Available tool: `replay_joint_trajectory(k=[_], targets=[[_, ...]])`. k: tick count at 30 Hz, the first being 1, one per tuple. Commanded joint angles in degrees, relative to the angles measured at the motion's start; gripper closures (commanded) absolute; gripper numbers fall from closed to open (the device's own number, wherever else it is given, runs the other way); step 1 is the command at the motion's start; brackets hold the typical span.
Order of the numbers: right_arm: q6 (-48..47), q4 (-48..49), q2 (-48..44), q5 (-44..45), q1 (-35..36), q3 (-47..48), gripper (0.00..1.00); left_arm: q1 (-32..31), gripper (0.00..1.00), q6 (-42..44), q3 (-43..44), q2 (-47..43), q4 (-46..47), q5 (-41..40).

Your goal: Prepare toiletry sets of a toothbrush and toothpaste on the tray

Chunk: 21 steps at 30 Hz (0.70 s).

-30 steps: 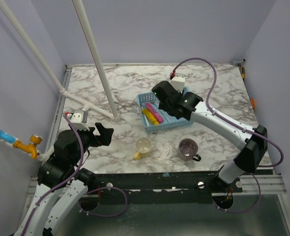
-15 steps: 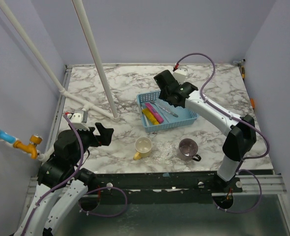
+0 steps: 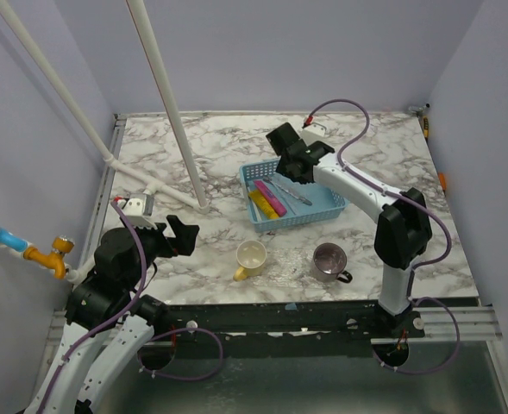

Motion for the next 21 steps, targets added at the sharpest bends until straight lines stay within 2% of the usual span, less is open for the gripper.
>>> replay_joint_trajectory(k=[1,21], targets=[[2.79,-0.02,2.61,0.08,-0.5,2.47,0.5,0.34,0.01,0.0,-0.22,-0.69,-0.51,0.44],[4.2,-0.26,6.91,-1.72,-2.35,2.12,0.55,0.34,0.01,0.0,-0.22,-0.46,-0.51,0.25]])
